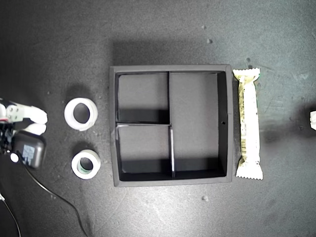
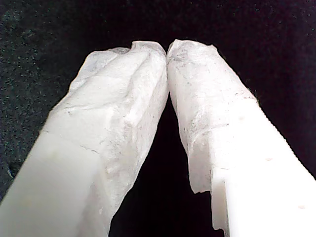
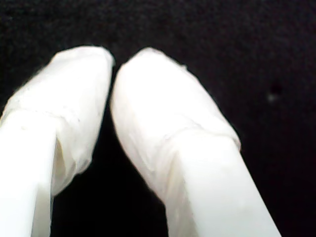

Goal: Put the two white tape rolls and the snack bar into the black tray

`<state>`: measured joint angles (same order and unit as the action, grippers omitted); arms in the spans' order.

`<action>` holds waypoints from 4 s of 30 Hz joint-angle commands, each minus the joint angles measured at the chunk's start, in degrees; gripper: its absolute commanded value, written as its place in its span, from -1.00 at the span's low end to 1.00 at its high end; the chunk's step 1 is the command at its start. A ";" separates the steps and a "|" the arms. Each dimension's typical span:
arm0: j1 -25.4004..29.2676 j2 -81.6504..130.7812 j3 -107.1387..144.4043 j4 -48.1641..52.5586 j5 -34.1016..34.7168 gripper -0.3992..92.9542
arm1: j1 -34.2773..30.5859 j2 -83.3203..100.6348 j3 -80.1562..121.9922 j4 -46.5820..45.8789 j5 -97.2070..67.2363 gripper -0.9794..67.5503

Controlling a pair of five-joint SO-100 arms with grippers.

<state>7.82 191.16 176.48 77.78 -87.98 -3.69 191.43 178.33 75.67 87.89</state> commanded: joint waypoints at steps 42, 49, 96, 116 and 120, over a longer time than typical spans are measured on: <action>2.55 -53.70 -35.95 -26.98 24.35 -0.61 | 16.52 0.44 0.70 -28.92 1.93 -0.98; 2.72 -65.92 -39.20 -29.62 23.12 -0.61 | 14.59 0.44 0.70 -28.56 1.67 -0.98; -11.60 -90.00 -97.38 4.57 37.27 -0.99 | 2.64 -70.84 -74.62 -2.29 -55.81 -0.59; -10.28 -140.19 -157.15 27.33 36.83 -0.99 | -6.94 -105.29 -84.11 -9.84 -63.19 -0.35; -11.69 -140.01 -154.34 27.33 36.47 -0.99 | -6.68 -108.37 -83.85 -12.92 -63.98 -0.34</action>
<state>-2.72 50.54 25.40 103.71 -50.62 -10.11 83.23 96.50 64.69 27.33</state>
